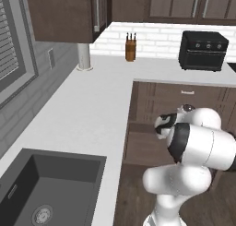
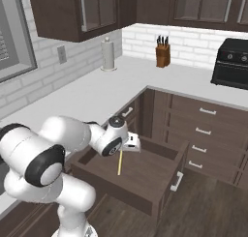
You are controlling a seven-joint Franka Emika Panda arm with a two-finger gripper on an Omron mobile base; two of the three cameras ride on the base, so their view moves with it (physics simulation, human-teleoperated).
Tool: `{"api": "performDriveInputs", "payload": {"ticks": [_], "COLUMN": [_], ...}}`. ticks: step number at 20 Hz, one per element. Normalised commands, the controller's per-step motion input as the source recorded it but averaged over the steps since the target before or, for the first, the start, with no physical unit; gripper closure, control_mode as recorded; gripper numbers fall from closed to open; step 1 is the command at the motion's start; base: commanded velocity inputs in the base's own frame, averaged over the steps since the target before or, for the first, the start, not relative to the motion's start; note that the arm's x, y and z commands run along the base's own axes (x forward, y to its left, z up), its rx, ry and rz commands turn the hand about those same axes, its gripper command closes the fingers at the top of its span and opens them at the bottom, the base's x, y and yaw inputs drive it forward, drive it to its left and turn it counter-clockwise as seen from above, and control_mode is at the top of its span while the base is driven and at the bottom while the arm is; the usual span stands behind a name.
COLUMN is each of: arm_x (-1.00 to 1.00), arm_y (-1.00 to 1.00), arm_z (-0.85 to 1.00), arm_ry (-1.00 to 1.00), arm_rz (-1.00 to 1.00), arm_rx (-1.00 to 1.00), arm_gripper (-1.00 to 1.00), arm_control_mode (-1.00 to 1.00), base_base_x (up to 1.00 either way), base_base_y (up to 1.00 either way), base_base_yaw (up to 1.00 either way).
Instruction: Take a straw from the drawer in front and place it inside the glass cup on the dining counter.
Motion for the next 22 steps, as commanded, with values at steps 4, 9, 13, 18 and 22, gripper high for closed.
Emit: {"api": "performDriveInputs", "payload": {"ticks": [4,9,13,18,22], "arm_x": [0.0,-0.16,-0.47,-0.63,-0.63], "arm_y": [0.0,-0.01,-0.01,0.0,0.0], "arm_z": [1.0,1.0,1.0,1.0,1.0], "arm_ry": [0.05,0.01,0.0,-0.01,0.0], "arm_rz": [0.0,0.0,0.0,0.0,0.0], "arm_rx": [0.01,0.02,0.01,0.0,0.0], "arm_gripper": [1.0,1.0,1.0,1.0,1.0], "arm_control_mode": [-1.0,-1.0,-1.0,-1.0,-1.0], "base_base_x": [0.0,0.0,0.0,0.0,0.0], "base_base_y": [0.0,0.0,0.0,0.0,0.0], "base_base_yaw": [0.0,0.0,0.0,0.0,0.0]}}
